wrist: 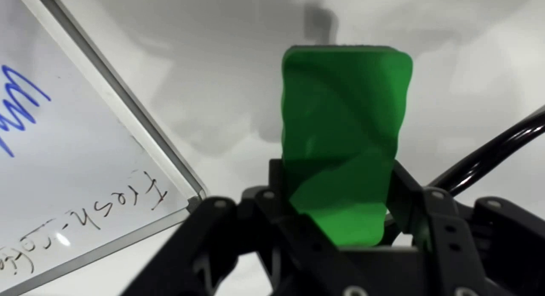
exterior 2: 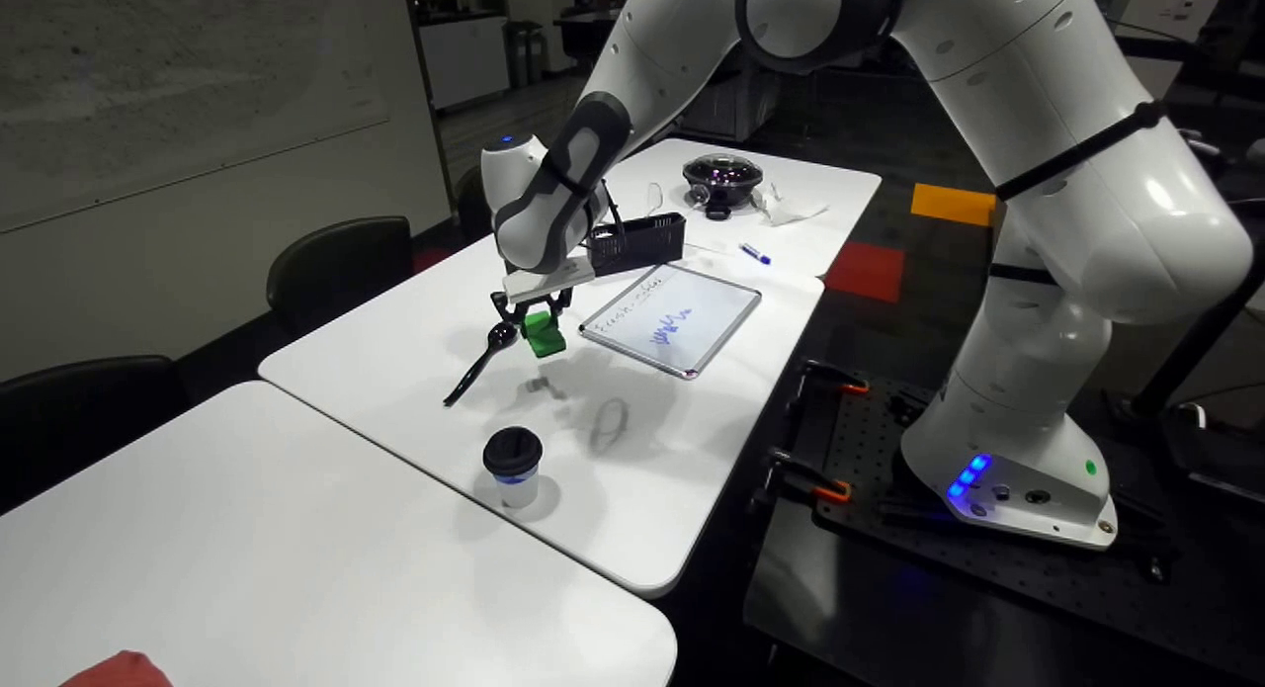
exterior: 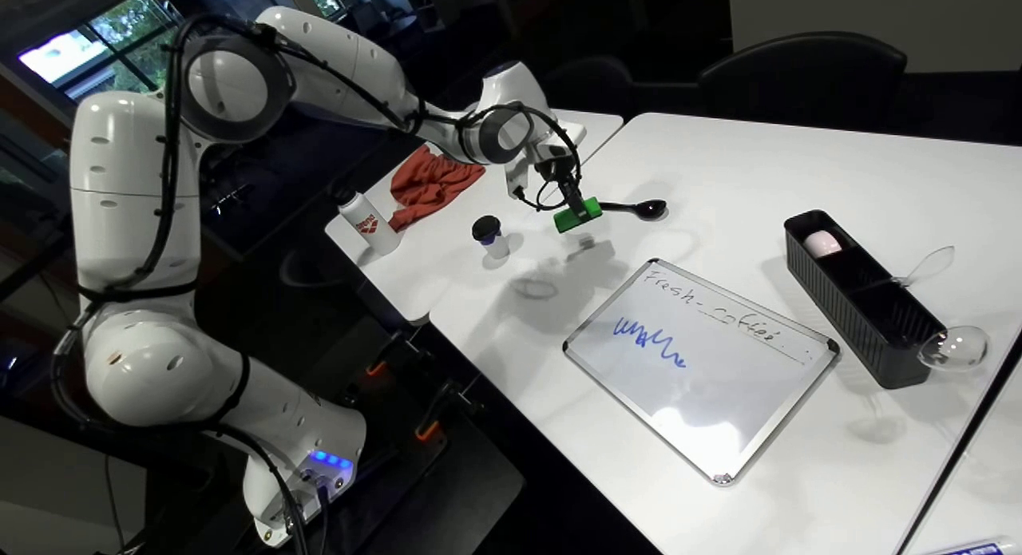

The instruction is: Use the green eraser on the left to clean the whiteboard

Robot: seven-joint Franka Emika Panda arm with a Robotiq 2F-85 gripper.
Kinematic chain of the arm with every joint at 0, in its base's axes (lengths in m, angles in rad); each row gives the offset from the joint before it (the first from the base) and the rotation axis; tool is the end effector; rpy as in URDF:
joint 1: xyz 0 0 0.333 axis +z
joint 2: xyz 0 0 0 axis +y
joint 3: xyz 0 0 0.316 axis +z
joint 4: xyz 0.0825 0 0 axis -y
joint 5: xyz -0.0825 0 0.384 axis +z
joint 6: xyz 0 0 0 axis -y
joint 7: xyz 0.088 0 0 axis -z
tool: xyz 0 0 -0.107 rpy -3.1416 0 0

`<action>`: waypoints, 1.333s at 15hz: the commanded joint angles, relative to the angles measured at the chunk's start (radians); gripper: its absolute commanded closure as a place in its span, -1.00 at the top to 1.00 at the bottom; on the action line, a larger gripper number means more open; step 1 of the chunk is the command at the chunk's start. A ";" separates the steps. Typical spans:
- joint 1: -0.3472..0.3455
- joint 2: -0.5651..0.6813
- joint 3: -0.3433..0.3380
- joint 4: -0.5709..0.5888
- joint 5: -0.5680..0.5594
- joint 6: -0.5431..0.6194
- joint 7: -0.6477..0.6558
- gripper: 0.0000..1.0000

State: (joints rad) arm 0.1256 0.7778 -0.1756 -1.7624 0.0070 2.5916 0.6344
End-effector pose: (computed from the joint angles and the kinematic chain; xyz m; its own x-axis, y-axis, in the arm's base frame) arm 0.6608 -0.0247 0.1346 0.8005 -0.5875 0.1181 -0.5964 -0.8004 0.0603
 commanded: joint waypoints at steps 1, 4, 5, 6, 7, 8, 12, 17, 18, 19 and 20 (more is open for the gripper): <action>-0.046 -0.117 -0.003 -0.192 -0.029 0.066 -0.189 -0.33; -0.099 -0.154 -0.005 -0.291 -0.027 0.153 -0.338 -0.33; -0.116 -0.162 -0.004 -0.316 -0.027 0.179 -0.378 -0.33; -0.132 -0.167 -0.004 -0.339 -0.024 0.199 -0.410 -0.33; -0.148 -0.166 -0.001 -0.350 -0.012 0.213 -0.428 -0.33; -0.147 -0.164 -0.006 -0.352 0.005 0.201 -0.407 -0.33; -0.147 -0.121 -0.012 -0.310 0.000 0.184 -0.398 0.17; -0.167 -0.137 -0.015 -0.321 -0.005 0.190 -0.425 -0.33; -0.187 -0.144 -0.012 -0.328 -0.005 0.192 -0.447 -0.33; -0.199 -0.147 -0.015 -0.333 -0.007 0.196 -0.460 -0.33; -0.230 -0.151 -0.002 -0.335 0.000 0.188 -0.495 -0.33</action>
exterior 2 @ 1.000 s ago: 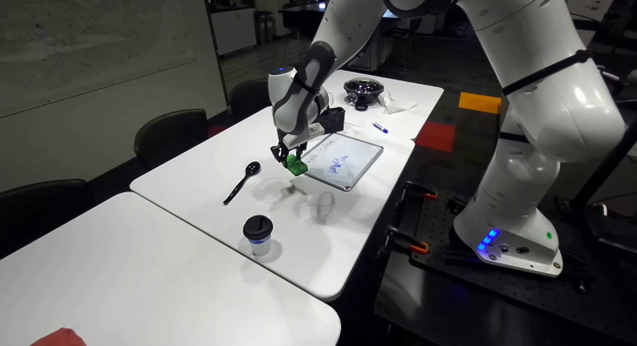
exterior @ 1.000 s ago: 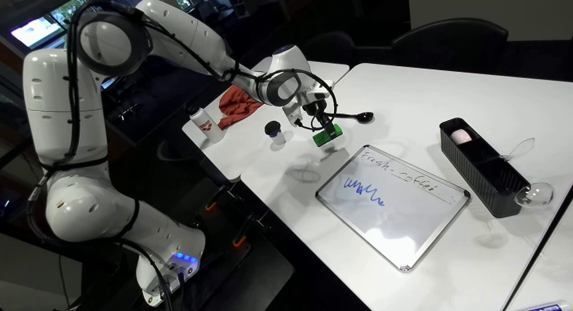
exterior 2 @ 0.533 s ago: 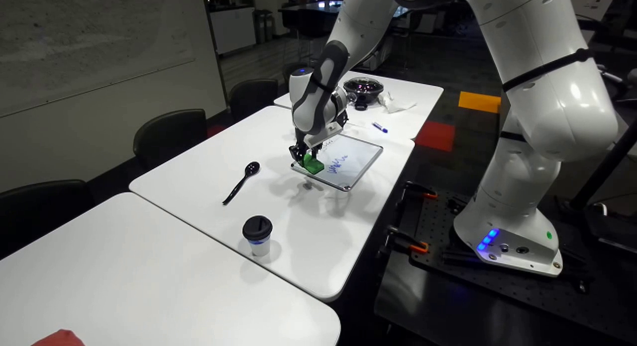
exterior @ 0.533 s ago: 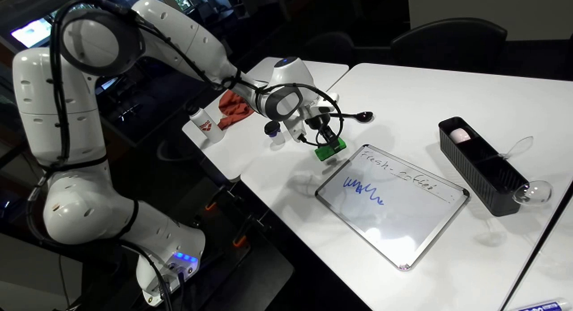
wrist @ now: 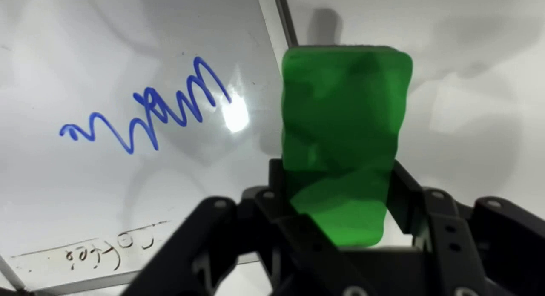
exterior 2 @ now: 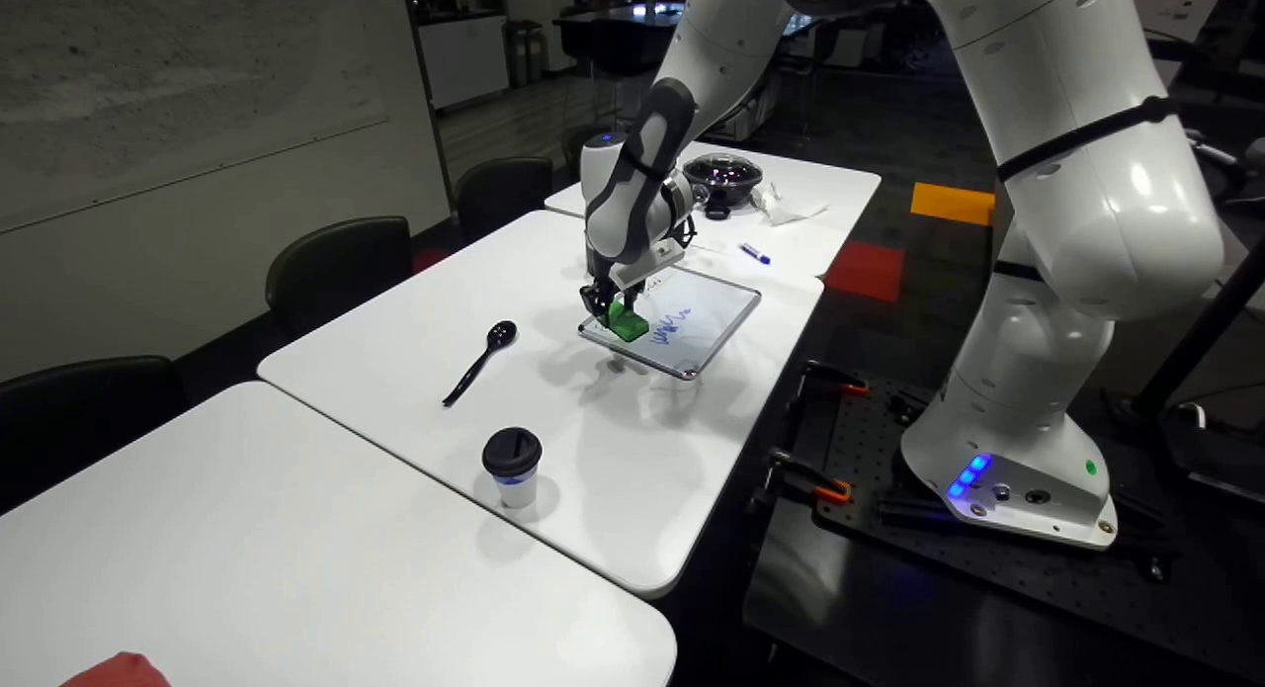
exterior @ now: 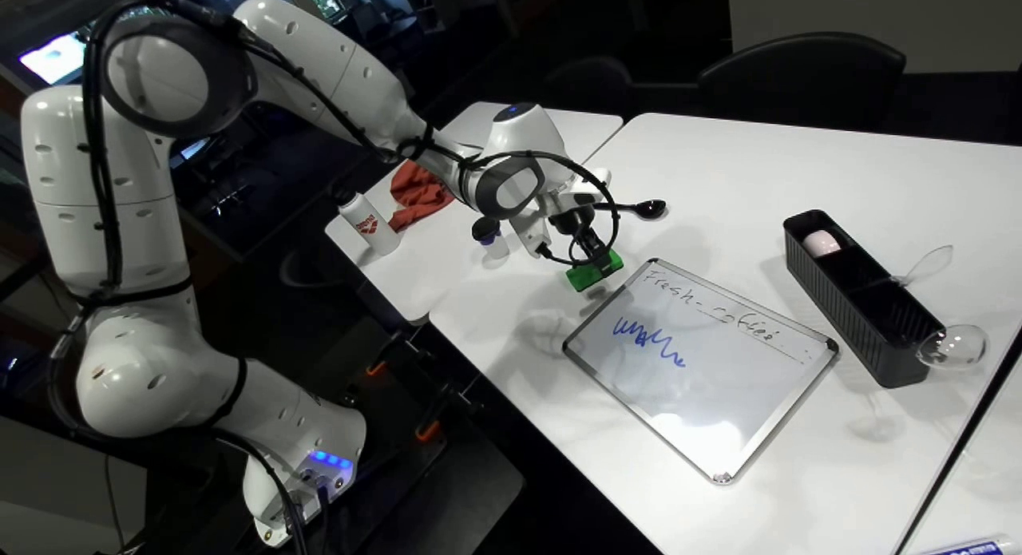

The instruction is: Use the green eraser on the left to clean the whiteboard

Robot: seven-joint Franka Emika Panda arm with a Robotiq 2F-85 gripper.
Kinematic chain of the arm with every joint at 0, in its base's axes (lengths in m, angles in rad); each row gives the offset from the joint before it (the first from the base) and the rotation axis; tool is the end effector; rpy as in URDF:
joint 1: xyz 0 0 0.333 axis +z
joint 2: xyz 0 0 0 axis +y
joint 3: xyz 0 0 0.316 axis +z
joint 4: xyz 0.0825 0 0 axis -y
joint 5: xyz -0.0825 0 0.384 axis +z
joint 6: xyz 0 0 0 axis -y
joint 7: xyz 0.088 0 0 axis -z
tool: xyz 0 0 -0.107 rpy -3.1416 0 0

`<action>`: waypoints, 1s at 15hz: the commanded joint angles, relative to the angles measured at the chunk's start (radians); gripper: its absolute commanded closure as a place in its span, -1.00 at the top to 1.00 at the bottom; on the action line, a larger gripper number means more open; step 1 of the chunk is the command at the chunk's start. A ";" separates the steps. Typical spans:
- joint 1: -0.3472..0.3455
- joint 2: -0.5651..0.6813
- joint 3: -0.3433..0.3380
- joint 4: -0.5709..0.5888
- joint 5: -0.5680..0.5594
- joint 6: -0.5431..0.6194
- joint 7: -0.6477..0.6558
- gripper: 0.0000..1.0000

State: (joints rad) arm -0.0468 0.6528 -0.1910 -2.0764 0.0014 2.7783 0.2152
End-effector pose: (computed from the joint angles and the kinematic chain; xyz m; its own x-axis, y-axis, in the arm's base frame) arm 0.5656 -0.1396 0.1192 0.9148 -0.3957 0.0808 -0.4025 -0.9100 0.0998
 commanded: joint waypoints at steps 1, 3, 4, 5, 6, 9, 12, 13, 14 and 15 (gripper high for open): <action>-0.085 -0.027 0.024 -0.023 0.009 0.002 -0.110 -0.33; -0.152 -0.025 0.057 -0.027 0.015 0.011 -0.204 -0.33; -0.183 -0.019 0.070 -0.035 0.010 0.037 -0.254 -0.33; -0.214 -0.019 0.087 -0.044 0.007 0.056 -0.307 -0.33; -0.255 -0.016 0.114 -0.056 0.008 0.092 -0.371 -0.33; -0.371 -0.002 0.203 -0.094 0.010 0.198 -0.518 -0.33; -0.365 0.012 0.189 -0.076 -0.001 0.174 -0.496 0.17; -0.374 0.015 0.194 -0.081 -0.002 0.181 -0.503 0.17; -0.377 0.016 0.195 -0.082 -0.002 0.183 -0.504 0.17; -0.377 0.016 0.196 -0.082 -0.002 0.184 -0.504 0.17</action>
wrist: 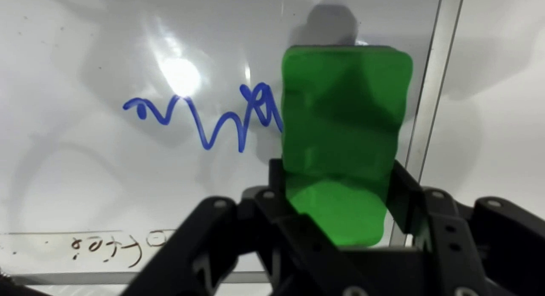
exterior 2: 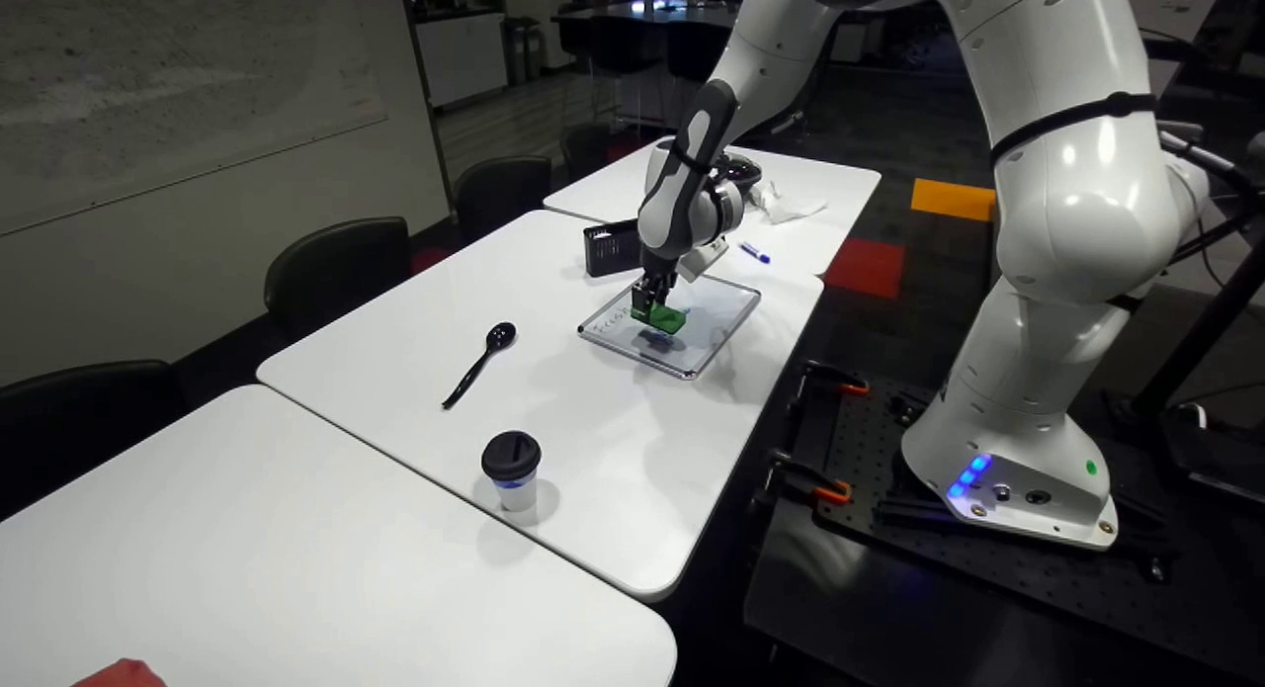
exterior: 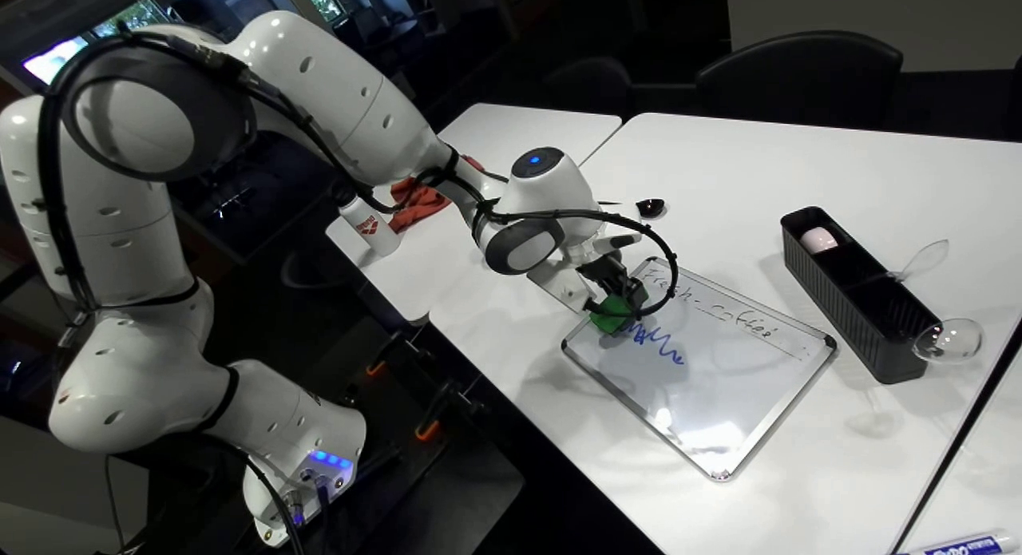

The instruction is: Use the green eraser on the left to clean the whiteboard

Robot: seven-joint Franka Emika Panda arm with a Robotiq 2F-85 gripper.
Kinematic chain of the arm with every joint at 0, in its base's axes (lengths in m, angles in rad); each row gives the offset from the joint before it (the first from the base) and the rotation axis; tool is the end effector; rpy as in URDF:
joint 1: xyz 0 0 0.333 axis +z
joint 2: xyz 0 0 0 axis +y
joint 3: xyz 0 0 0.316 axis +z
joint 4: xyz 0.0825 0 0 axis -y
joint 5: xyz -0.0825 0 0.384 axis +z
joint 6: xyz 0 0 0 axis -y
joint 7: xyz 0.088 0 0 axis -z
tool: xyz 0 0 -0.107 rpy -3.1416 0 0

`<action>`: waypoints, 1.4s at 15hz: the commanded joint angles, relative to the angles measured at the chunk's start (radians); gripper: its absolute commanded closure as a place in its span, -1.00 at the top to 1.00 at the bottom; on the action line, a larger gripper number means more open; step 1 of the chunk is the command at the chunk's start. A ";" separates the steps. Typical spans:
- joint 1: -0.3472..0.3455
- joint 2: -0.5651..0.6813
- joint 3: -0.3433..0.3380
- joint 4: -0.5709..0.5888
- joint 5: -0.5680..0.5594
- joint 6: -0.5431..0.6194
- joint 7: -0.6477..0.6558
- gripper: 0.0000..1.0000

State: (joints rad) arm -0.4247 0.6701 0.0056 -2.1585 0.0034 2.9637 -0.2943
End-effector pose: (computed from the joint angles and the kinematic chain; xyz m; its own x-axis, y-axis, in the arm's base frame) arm 0.5108 -0.2277 0.0953 0.9835 -0.1258 0.1302 -0.1314 -0.9907 0.0347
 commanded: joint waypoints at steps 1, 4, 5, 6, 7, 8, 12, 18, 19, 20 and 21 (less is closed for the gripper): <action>0.001 -0.001 0.000 0.000 -0.004 -0.001 0.006 -0.33; 0.030 0.037 -0.019 0.026 -0.012 0.003 0.021 -0.33; 0.028 0.046 -0.016 0.031 -0.011 0.004 0.019 -0.33; 0.019 0.058 -0.006 0.040 -0.009 -0.001 0.012 -0.33; 0.013 0.067 0.000 0.046 -0.007 -0.001 0.008 -0.33; 0.003 0.080 0.011 0.053 -0.006 0.003 0.001 -0.33; -0.034 0.118 0.047 0.075 -0.002 0.018 -0.017 -0.33; -0.057 0.142 0.050 0.091 -0.005 0.015 -0.016 -0.33; -0.058 0.145 0.045 0.093 -0.005 0.018 -0.014 -0.33; -0.058 0.148 0.039 0.098 -0.005 0.016 -0.010 -0.33; -0.058 0.151 0.033 0.104 -0.005 0.012 -0.007 -0.33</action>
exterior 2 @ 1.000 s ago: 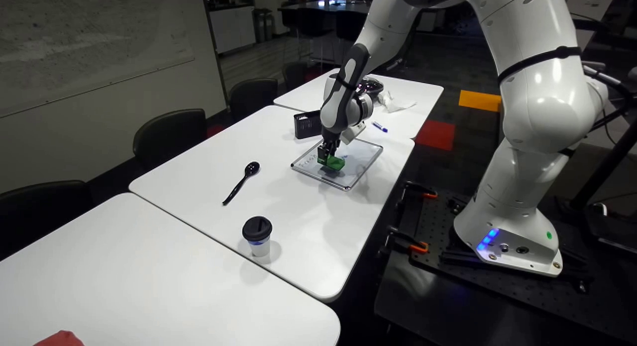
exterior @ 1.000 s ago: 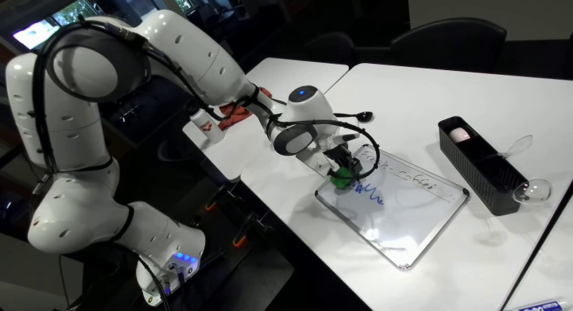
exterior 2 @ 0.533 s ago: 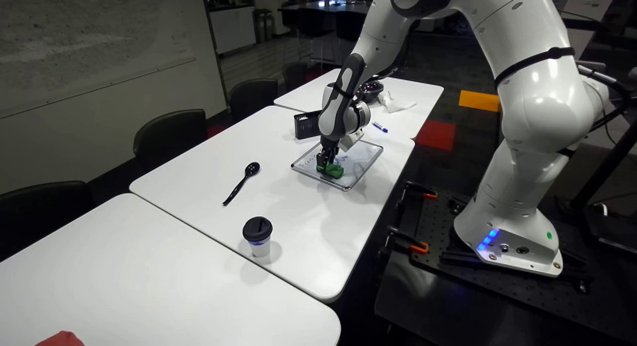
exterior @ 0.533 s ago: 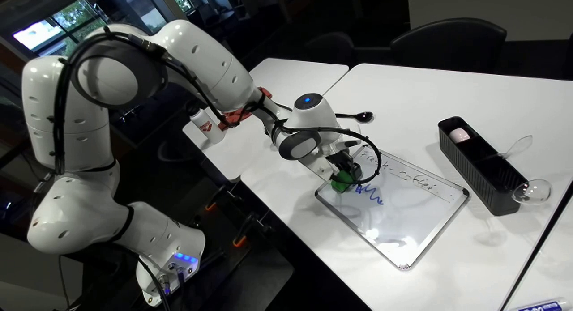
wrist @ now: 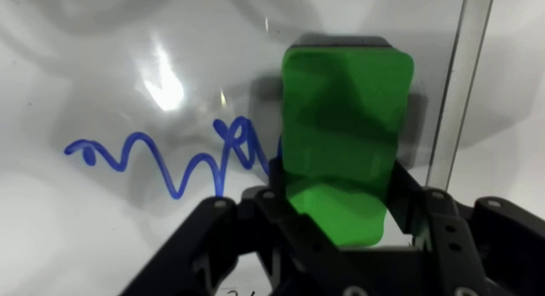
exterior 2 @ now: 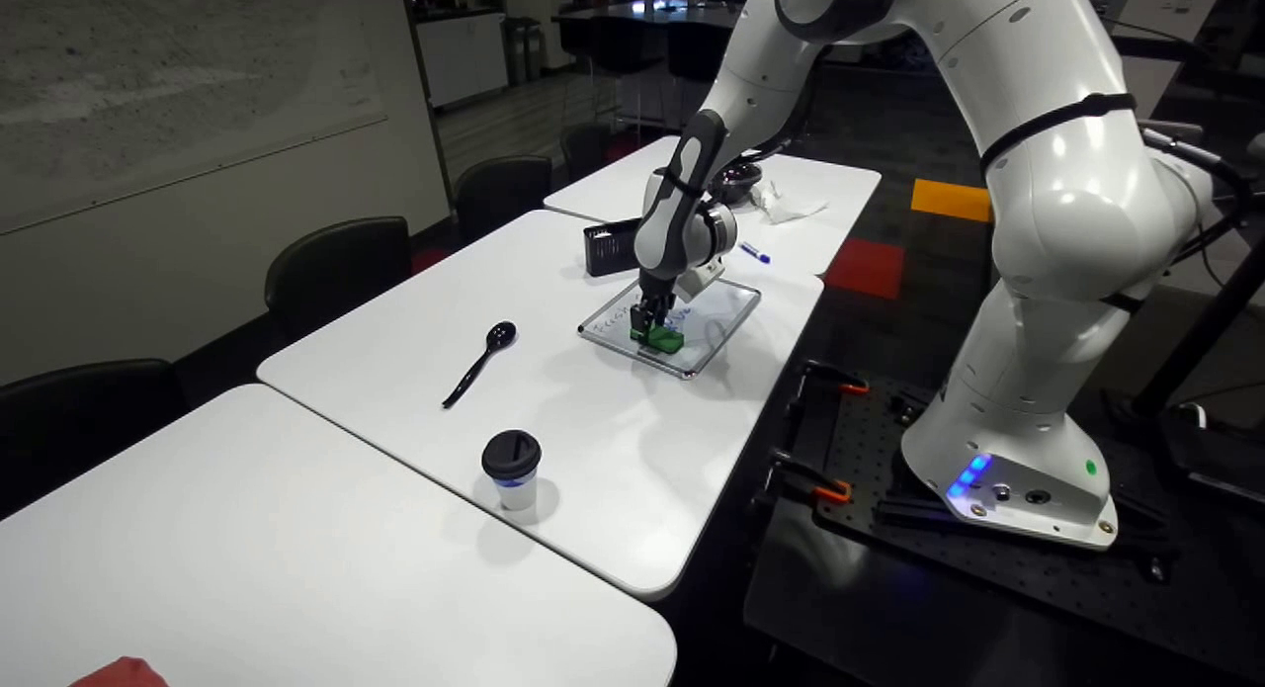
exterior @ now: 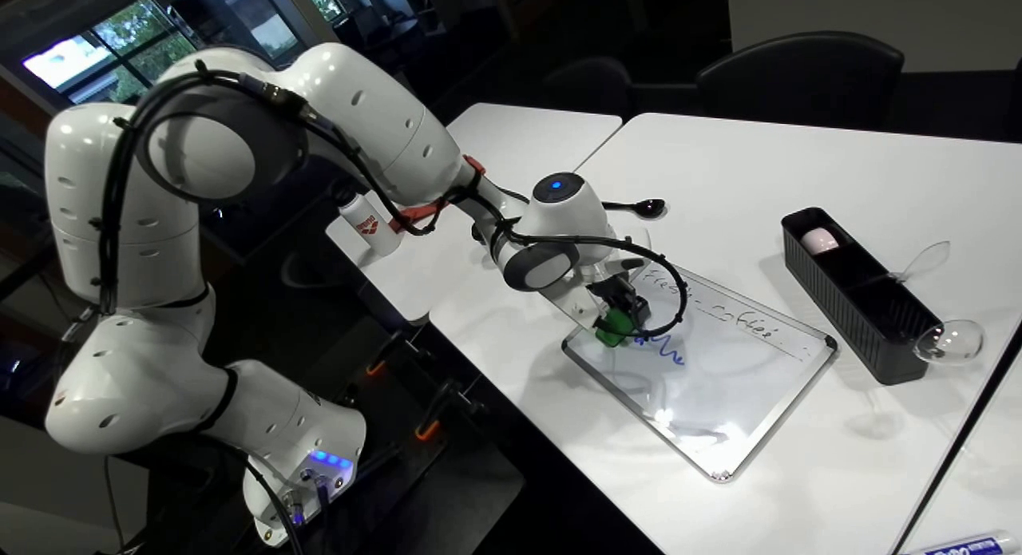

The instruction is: Use the green eraser on the left to clean the whiteboard

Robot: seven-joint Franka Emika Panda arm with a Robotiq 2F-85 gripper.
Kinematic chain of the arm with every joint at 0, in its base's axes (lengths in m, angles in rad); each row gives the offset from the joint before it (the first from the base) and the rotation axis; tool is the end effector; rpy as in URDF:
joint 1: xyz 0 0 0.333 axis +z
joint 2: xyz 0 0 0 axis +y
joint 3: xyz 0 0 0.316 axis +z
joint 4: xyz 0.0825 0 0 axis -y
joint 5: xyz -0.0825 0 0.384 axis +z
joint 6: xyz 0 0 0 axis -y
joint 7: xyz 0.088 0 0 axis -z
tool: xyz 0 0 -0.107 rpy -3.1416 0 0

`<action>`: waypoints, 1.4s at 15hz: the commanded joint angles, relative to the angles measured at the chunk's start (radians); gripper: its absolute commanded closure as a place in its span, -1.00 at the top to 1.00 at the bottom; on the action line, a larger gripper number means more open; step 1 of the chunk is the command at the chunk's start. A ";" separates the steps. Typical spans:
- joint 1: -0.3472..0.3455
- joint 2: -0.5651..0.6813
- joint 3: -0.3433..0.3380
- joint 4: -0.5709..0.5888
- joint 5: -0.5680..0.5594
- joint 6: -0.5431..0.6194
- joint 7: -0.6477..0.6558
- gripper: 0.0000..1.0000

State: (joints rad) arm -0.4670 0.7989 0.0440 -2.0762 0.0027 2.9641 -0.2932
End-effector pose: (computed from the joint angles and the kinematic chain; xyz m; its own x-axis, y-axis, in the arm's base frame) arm 0.5131 -0.2295 0.0472 0.9847 -0.1462 0.0947 -0.1464 -0.9892 -0.0051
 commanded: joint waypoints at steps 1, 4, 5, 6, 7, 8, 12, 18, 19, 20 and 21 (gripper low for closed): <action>-0.013 0.025 -0.015 0.025 -0.004 0.012 -0.002 -0.33; -0.010 0.035 -0.047 0.043 -0.004 0.010 0.013 -0.33; -0.010 0.039 -0.059 0.050 -0.003 0.009 0.018 -0.33; -0.010 0.045 -0.071 0.059 -0.002 0.006 0.023 -0.33; -0.009 0.050 -0.086 0.068 -0.001 0.003 0.030 -0.33; -0.008 0.055 -0.099 0.077 -0.001 0.001 0.035 -0.33; 0.004 0.076 -0.160 0.112 -0.001 0.004 0.070 -0.33; 0.001 0.081 -0.188 0.130 -0.007 -0.017 0.087 -0.33; -0.010 0.072 -0.168 0.119 -0.010 -0.021 0.070 -0.33; -0.019 0.062 -0.149 0.104 -0.014 -0.018 0.053 -0.33; -0.032 0.057 -0.128 0.097 -0.016 -0.018 0.034 -0.33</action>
State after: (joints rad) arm -0.4761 0.8600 -0.1321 -1.9617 0.0007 2.9620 -0.2308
